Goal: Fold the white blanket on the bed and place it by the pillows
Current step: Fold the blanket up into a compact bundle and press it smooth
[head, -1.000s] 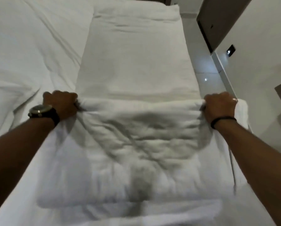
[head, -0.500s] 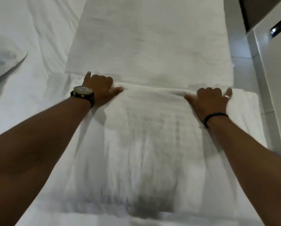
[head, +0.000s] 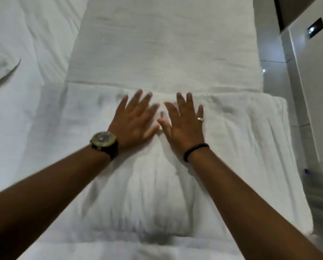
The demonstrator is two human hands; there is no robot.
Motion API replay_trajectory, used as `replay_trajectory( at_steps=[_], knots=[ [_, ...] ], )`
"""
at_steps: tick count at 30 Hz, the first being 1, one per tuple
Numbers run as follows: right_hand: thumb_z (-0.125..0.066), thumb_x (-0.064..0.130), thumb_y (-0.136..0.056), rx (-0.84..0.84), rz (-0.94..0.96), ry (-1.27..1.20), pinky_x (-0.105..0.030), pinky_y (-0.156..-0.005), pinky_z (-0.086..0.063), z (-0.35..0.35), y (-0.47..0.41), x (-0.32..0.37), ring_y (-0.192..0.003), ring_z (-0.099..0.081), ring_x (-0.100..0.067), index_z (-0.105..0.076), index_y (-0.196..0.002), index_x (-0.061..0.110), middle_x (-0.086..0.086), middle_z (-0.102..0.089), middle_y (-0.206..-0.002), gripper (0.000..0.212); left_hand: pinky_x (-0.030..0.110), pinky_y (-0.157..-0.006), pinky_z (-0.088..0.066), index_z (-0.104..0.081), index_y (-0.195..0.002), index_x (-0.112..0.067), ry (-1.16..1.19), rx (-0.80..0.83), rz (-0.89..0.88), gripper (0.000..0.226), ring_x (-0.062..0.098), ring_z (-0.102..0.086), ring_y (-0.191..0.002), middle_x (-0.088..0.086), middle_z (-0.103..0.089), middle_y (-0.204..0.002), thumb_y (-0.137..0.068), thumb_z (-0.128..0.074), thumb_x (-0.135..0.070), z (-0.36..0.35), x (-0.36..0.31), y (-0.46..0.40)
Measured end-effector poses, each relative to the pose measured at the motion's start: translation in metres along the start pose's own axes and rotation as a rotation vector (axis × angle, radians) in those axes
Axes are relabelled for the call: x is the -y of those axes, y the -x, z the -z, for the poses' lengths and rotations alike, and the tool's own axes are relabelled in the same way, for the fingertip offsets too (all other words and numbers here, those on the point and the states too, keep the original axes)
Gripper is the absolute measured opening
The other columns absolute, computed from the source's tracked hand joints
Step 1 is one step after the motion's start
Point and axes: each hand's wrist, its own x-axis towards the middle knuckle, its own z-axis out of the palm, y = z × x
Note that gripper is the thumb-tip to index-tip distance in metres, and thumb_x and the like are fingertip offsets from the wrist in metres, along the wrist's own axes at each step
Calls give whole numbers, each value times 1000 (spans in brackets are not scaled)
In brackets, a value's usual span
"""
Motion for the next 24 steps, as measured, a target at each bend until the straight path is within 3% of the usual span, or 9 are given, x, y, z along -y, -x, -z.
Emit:
replay_trajectory(
  at_steps=[2, 4, 7, 10, 13, 15, 19, 21, 24],
  knots=[
    [-22, 71, -89, 186, -115, 141, -59, -114, 7, -2, 21, -41, -150, 3, -25, -24, -152, 29, -2, -5, -164, 76, 53, -119, 1, -27, -155, -26, -21, 176, 75, 85, 23, -4, -152, 3, -14, -165, -88, -16, -78, -6, 11, 31],
    [-4, 79, -83, 187, -228, 270, -55, -117, 4, 7, 48, -111, -150, 2, -25, -18, -155, 22, -2, -1, -163, 92, 47, -117, 13, -9, -158, -29, -70, 207, 298, 96, 20, 7, -152, -4, 5, -166, -80, -7, -86, -8, 60, 58],
    [6, 78, -81, 214, -369, 335, -55, -117, 3, 28, 80, -163, -150, -2, -28, -18, -154, 15, -9, -3, -163, 99, 48, -119, 5, -6, -158, -22, -102, 265, 469, 102, 27, 4, -152, 3, 5, -166, -79, -5, -87, 5, 114, 90],
    [-2, 77, -82, 169, -474, 244, -67, -113, 3, 23, 92, -97, -149, -7, -34, -24, -153, 15, -17, -11, -161, 97, 53, -118, 3, -4, -158, -22, -31, 260, 545, 103, 34, 6, -152, 9, 5, -166, -77, -7, -87, 12, 82, 103],
    [-18, 72, -90, 146, -194, 143, -65, -111, -2, 5, 144, -16, -145, -25, -37, -40, -146, 17, -16, -31, -155, 81, 55, -117, 7, 2, -157, -31, 76, 323, 314, 98, 27, 14, -151, 2, 14, -164, -77, -10, -87, 7, 25, 129],
    [-27, 72, -91, 176, -58, 206, -65, -113, -8, -7, 211, -9, -144, -29, -34, -45, -144, 19, -13, -33, -155, 77, 56, -119, 6, 1, -157, -32, 41, 337, 195, 96, 21, 14, -152, -2, 13, -165, -80, -13, -87, 2, 12, 169],
    [-24, 71, -90, 268, -155, 350, -61, -113, -15, 0, 320, -65, -145, -24, -34, -37, -146, 9, -16, -24, -158, 85, 50, -121, 2, -7, -158, -20, 59, 320, 406, 103, 24, 6, -153, 3, 6, -165, -80, -14, -88, 0, 34, 228],
    [-30, 58, -93, 297, -165, 380, -64, -112, -12, 9, 336, -73, -145, -25, -33, -33, -148, 10, -18, -23, -158, 72, 52, -119, 3, -11, -158, -20, 81, 329, 372, 111, 28, 3, -152, 7, 2, -165, -74, -18, -93, 5, 28, 236],
    [-49, 10, -80, 143, -243, 430, -65, -114, -6, 9, 324, -61, -145, -24, -38, -35, -148, 8, -24, -21, -157, 69, 62, -114, 4, -17, -157, -22, 48, 328, 191, 121, 39, -4, -151, 12, -7, -165, -64, -43, -94, 9, 3, 271]
  ],
)
